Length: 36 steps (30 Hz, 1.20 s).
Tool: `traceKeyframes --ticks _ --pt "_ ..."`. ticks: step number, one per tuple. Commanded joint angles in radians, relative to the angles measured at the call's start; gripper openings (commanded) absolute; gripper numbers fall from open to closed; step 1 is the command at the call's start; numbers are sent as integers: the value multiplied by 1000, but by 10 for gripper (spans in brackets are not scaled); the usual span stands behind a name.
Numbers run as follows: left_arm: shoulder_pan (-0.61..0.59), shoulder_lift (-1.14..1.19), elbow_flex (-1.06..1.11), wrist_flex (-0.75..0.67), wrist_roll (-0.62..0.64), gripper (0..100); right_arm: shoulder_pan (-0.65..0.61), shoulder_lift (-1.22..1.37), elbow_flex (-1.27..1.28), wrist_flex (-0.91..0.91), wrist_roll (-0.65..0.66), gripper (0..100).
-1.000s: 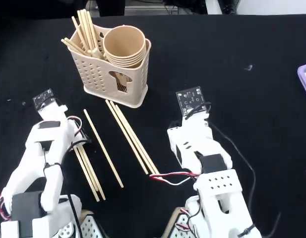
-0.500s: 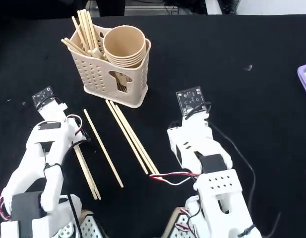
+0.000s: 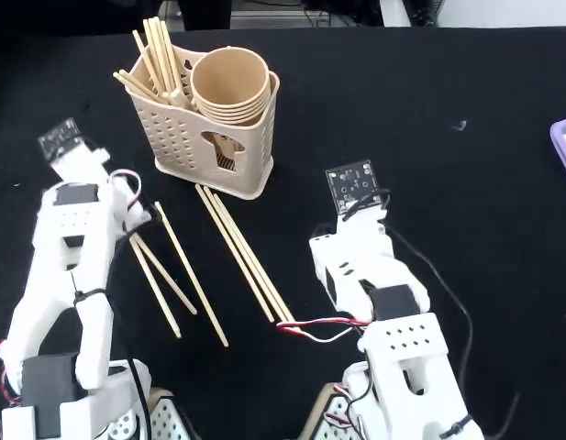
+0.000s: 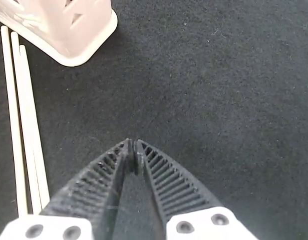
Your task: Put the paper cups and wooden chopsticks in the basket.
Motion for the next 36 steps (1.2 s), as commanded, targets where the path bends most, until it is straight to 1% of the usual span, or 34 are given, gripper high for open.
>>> traceKeyframes --ticks 1,6,11,14,19,22,27,30,36 --pt "47 -29 -147 74 9 30 12 -4 -24 -25 2 15" --pt "45 -29 -209 81 3 30 12 -4 -24 -25 2 15" --pt "1 -29 -328 81 -143 30 11 -4 -22 -25 2 15" --pt "-28 -29 -403 81 -189 30 11 -4 -22 -25 2 15" --pt "-71 -29 -481 68 -193 30 11 -2 -22 -25 2 15" --pt "-99 -35 -490 3 -198 30 11 -2 -21 -26 2 15" --pt "-130 -92 -417 -213 -216 30 11 -4 -21 -26 2 15" --pt "-119 -170 -363 -302 -250 30 11 -4 -21 -26 2 15" --pt "-104 -371 -292 -463 -150 30 11 -4 -21 -26 2 15"
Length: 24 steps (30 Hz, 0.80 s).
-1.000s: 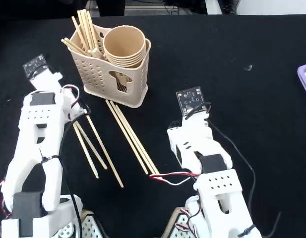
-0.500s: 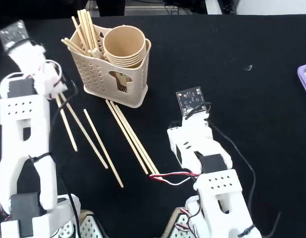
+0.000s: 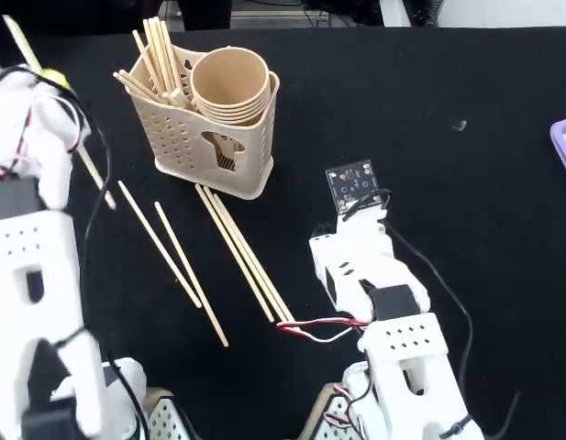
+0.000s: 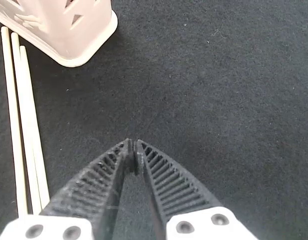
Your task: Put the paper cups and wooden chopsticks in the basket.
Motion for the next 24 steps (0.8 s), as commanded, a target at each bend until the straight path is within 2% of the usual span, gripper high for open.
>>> traceKeyframes --ticks 1,6,10,12,17,21,24 --pt "18 -169 18 -158 75 30 11 -4 -21 -25 2 15" --pt "18 -238 59 -359 164 29 11 -4 -21 -25 3 15" --pt "22 -241 53 -453 213 29 11 -2 -21 -25 3 15" --pt "62 -241 41 -486 219 29 11 -4 -21 -25 3 15" --pt "171 -229 -18 -497 216 29 11 -4 -21 -25 3 15" --pt "245 -143 -65 -499 121 29 11 -4 -21 -25 3 15" --pt "263 -52 -101 -555 75 29 11 -4 -21 -25 3 15"
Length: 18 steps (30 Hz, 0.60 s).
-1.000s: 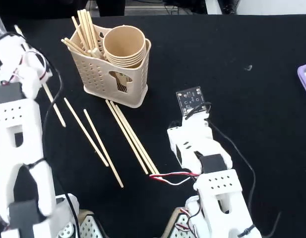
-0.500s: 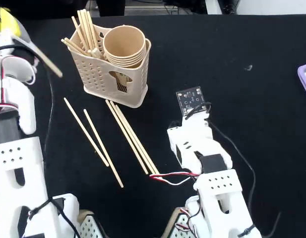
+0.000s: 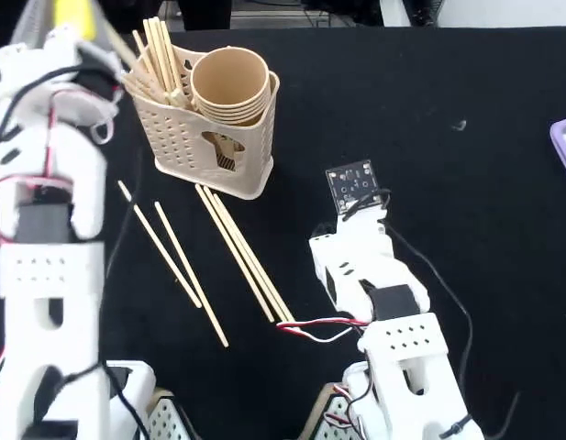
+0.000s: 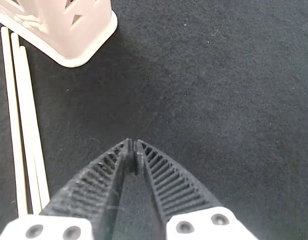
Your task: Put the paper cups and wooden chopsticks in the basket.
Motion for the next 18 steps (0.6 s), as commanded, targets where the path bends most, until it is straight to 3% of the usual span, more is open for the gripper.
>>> traceKeyframes --ticks 1,18 --pt "39 109 -105 -100 -63 29 11 -4 -21 -25 3 15" --pt "39 292 -35 -127 -123 29 11 -4 -21 -25 3 15"
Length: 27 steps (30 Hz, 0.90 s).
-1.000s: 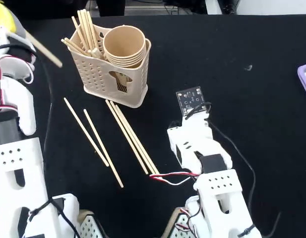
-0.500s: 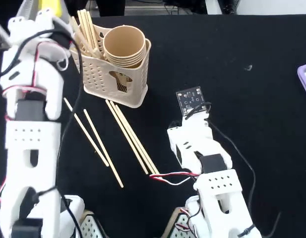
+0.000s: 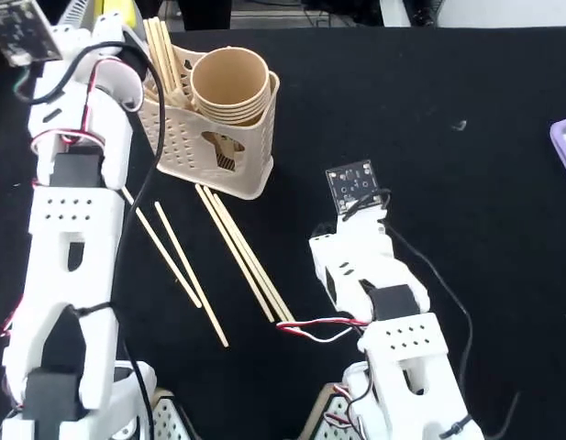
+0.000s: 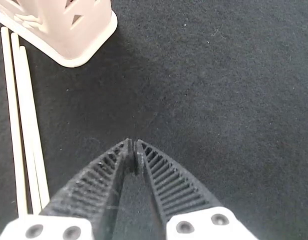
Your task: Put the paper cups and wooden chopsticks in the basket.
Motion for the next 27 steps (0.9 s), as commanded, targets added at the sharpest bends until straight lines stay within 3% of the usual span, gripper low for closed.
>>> traceKeyframes --ticks 1,9,14,22,27 --pt "10 6 39 -15 -5 30 11 -4 -21 -25 3 15" --pt "-7 12 76 37 -5 39 11 -4 -21 -25 3 15" --pt "-12 17 -8 226 5 137 11 -4 -21 -25 3 15" --pt "-18 6 -191 466 -5 137 11 -4 -21 -25 34 15" --pt "-76 5 -361 710 -5 139 11 -4 -21 -25 32 15"
